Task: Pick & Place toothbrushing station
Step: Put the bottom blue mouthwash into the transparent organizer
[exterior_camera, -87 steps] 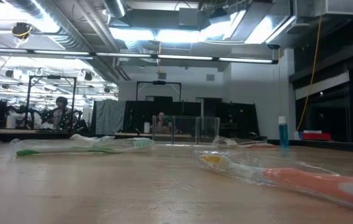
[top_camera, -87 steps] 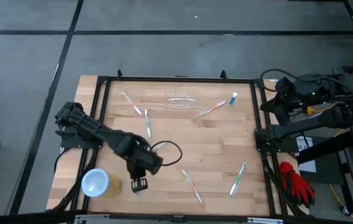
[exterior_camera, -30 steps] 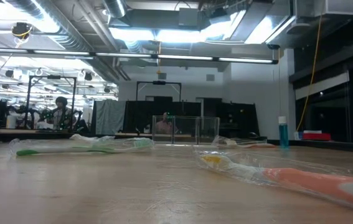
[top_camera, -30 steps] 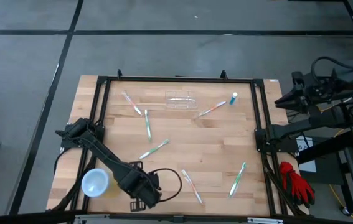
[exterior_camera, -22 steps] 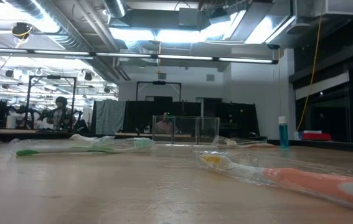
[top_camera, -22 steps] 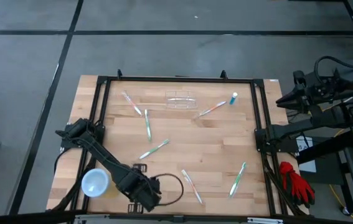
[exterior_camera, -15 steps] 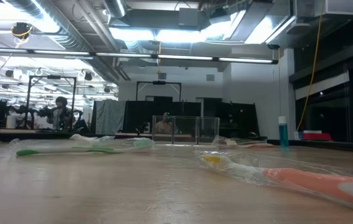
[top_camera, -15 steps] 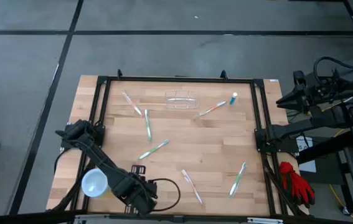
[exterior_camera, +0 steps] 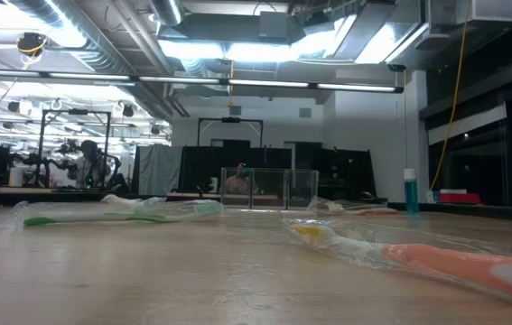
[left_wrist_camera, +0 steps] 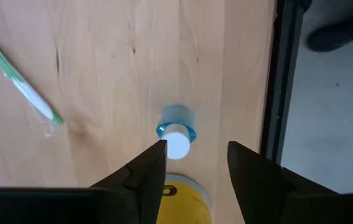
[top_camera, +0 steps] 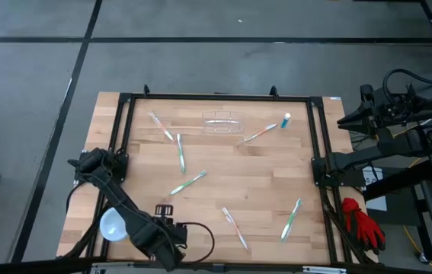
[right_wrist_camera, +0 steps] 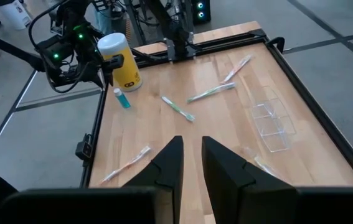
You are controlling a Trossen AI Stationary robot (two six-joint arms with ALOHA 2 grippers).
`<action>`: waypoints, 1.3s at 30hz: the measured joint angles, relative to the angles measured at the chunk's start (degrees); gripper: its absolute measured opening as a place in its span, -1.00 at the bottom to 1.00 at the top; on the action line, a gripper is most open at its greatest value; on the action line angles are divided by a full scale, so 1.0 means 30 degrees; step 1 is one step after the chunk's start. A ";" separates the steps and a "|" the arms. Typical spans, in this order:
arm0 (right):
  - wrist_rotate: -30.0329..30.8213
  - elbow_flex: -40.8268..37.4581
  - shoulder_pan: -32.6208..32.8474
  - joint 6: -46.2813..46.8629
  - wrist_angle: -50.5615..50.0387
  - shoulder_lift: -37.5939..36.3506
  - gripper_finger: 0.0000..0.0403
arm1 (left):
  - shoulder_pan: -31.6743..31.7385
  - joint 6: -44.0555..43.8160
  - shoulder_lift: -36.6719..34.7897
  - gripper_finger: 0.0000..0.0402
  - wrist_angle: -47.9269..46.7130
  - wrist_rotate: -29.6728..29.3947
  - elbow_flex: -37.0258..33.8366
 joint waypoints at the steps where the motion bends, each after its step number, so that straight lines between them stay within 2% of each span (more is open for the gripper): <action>1: 0.0033 0.0000 0.0000 0.0000 0.0000 0.0000 -0.69 | -0.0009 0.0006 0.0061 -0.18 -0.0094 0.0007 0.0000; 10: 0.0036 0.0000 0.0001 0.0007 0.0015 0.0000 -0.69 | -0.0174 0.0662 0.1444 -0.12 -0.1994 -0.0064 -0.0015; 29: -0.0116 0.0000 0.0000 0.0016 0.0029 0.0000 -0.69 | -0.0075 0.0287 0.1699 -0.17 -0.1349 0.0126 -0.0015; 39: -0.0502 0.0000 0.0000 0.0044 0.0059 -0.0007 -0.69 | 0.0147 -0.0357 0.1714 -0.18 -0.1141 0.0430 -0.1720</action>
